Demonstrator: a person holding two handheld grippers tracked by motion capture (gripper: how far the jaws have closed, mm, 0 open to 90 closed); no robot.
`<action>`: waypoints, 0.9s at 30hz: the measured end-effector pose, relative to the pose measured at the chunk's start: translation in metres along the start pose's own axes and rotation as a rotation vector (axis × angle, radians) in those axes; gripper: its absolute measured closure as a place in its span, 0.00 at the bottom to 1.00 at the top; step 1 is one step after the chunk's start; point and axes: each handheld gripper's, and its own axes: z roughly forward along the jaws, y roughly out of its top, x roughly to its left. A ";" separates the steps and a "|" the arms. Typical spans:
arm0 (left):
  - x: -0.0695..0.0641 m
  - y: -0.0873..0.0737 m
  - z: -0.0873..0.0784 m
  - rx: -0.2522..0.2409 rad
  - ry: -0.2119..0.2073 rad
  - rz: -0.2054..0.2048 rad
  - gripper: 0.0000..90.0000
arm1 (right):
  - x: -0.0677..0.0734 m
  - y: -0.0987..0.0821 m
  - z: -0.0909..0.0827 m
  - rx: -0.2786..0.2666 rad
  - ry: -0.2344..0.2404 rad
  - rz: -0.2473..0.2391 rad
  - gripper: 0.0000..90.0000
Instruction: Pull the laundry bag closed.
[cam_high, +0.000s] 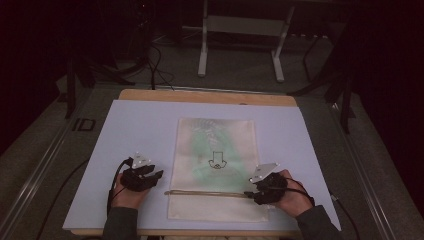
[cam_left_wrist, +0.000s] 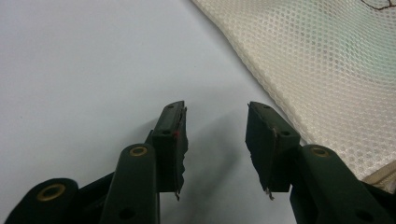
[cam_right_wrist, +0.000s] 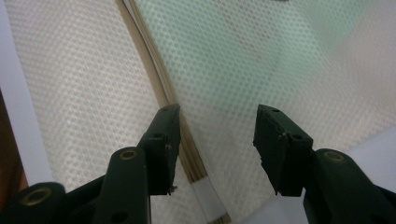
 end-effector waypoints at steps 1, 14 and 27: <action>0.000 0.000 0.000 0.000 0.000 0.000 0.64 | 0.000 0.000 0.000 0.000 0.000 0.000 0.57; 0.000 0.000 0.000 0.002 -0.005 0.000 0.64 | 0.006 0.025 0.008 -0.010 0.027 -0.041 0.57; 0.000 0.000 0.000 0.001 -0.009 0.000 0.64 | 0.011 0.041 0.016 -0.022 0.058 -0.069 0.57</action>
